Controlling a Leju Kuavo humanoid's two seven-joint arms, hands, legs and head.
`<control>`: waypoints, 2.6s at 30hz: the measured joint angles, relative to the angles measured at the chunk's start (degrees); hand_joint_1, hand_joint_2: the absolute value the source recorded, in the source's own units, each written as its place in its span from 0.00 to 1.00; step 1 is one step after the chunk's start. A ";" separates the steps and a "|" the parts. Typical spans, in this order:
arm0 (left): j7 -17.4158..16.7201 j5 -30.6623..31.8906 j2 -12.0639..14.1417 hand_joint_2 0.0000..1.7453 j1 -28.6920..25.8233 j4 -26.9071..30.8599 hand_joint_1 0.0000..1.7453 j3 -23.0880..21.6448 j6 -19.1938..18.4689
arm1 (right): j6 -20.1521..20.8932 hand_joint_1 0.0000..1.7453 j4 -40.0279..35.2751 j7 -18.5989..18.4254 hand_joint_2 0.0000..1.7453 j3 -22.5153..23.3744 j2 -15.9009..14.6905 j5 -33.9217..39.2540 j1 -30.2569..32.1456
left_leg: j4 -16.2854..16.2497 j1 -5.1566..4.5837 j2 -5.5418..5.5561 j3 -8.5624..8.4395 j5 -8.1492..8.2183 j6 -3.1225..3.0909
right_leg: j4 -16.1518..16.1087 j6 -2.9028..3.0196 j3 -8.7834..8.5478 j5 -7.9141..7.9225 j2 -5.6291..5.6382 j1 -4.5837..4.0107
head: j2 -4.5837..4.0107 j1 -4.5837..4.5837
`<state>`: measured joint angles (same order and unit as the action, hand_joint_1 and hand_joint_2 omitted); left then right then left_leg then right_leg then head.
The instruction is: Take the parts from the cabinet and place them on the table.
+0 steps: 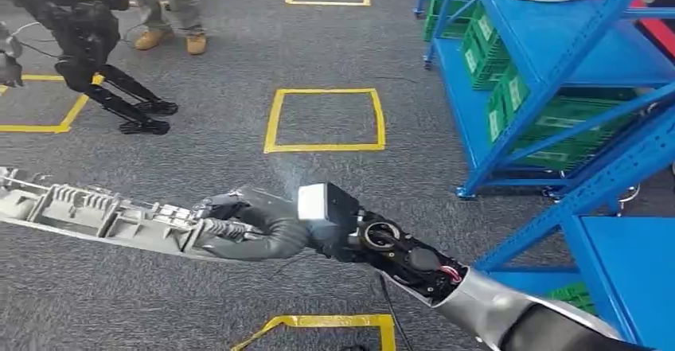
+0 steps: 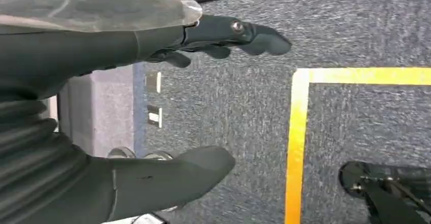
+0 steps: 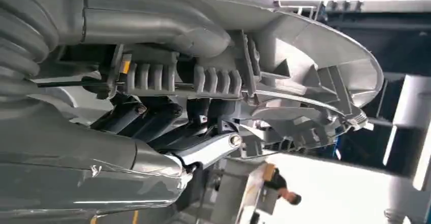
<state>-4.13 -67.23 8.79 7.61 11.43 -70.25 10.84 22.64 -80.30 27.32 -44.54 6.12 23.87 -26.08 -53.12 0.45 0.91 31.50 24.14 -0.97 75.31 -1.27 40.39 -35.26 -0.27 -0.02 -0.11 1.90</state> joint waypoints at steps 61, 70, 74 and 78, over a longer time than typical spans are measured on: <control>0.50 1.99 -0.76 1.00 -0.04 0.00 0.00 -0.02 -0.70 | -1.25 1.00 2.05 -1.33 1.00 -1.70 0.22 -0.15 -1.19 | -1.01 0.39 -0.61 0.66 0.50 0.09 | -1.45 -0.98 -0.24 0.63 0.09 0.45 | 0.00 0.17; 0.28 1.60 -0.94 1.00 -0.20 0.00 0.00 -0.02 -0.63 | -1.01 1.00 2.03 -1.44 1.00 -1.70 0.20 -0.15 -0.96 | -0.86 0.29 0.95 0.58 0.37 1.58 | -20.13 0.83 -8.65 9.89 1.35 -0.11 | 0.00 0.39; 0.39 1.64 -1.05 1.00 -0.10 0.00 0.00 -0.02 -0.55 | -0.55 1.00 1.99 -1.29 1.00 -1.73 0.24 -0.33 -1.12 | -8.69 0.43 -0.11 4.16 5.34 2.70 | -21.51 2.07 -9.16 10.72 0.37 0.36 | 0.00 -0.85; 0.37 1.81 -1.05 1.00 -0.22 0.00 0.00 -0.02 -0.52 | -0.35 1.00 2.03 -1.16 1.00 -1.77 0.24 -0.35 -1.05 | -18.43 0.52 -0.41 9.19 7.33 3.36 | -21.49 2.14 -9.18 10.59 -1.14 0.27 | 0.00 -1.25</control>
<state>-3.76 -65.42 7.74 7.39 11.43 -70.27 10.32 22.29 -78.27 26.16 -46.31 6.36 23.52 -27.13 -71.55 0.97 0.49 40.69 31.47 2.39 53.82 0.87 31.20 -24.67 -1.41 0.25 -0.11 0.66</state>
